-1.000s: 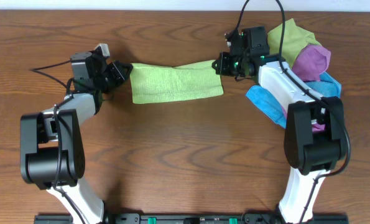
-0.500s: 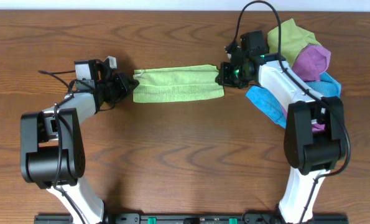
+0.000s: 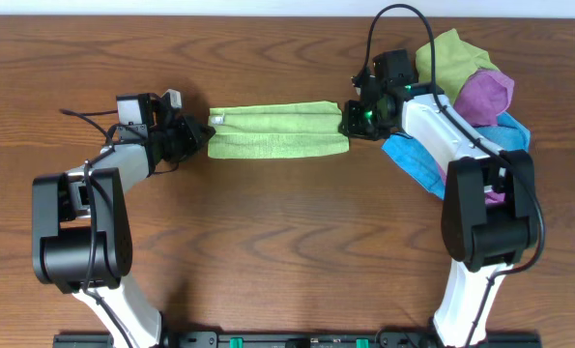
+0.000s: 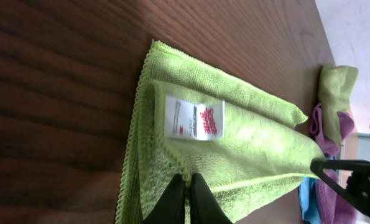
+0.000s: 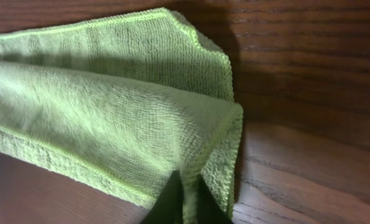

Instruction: Fold the cloth

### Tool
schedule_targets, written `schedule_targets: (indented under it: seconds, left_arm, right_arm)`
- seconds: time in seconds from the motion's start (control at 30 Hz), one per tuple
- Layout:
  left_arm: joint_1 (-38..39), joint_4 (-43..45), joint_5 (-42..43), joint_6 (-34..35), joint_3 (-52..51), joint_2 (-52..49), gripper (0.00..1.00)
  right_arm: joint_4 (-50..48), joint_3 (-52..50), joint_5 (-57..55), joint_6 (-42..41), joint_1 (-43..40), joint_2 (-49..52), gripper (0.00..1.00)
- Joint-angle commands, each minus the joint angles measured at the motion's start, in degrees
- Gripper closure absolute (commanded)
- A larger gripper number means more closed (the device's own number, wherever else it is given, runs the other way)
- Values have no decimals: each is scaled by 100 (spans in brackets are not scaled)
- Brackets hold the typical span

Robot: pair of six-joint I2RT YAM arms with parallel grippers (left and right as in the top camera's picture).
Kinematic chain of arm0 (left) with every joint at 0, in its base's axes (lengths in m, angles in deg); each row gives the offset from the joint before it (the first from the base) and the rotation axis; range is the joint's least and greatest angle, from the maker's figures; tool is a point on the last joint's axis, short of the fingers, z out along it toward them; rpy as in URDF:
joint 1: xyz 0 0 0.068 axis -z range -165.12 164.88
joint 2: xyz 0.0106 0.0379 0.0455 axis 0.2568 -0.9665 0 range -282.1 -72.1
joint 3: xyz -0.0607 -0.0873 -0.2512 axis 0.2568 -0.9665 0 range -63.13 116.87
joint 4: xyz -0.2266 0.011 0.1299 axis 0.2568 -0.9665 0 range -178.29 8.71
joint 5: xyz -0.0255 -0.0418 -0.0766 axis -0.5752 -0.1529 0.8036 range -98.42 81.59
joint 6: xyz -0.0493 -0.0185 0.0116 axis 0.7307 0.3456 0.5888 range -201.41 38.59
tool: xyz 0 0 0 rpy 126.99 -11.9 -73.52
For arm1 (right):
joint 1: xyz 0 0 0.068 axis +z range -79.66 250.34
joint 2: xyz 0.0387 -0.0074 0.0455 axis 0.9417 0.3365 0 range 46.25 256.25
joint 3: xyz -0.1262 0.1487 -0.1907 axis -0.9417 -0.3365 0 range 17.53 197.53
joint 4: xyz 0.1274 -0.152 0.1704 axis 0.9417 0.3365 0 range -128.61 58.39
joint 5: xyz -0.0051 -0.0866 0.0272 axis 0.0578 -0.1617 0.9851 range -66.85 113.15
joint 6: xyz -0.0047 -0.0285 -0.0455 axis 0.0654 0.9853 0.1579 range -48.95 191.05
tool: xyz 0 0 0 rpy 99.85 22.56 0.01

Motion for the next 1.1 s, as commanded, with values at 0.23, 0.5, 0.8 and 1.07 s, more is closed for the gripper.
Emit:
schedule_targets:
  seconds: [0.23, 0.5, 0.8, 1.07]
  left_arm:
    - [-26, -2, -52, -107, 192, 92, 26]
    - [166, -411, -409, -1327, 240, 1108, 39]
    - [726, -914, -1338, -1956, 240, 1169, 71]
    - [730, -229, -901, -1587, 240, 1169, 4]
  right_arm:
    - [68, 184, -33, 127, -52, -20, 4]
    - [890, 708, -428, 535, -98, -393, 28]
    - [1436, 754, -391, 549, -262, -844, 16]
    - [2140, 754, -55, 481, -286, -881, 1]
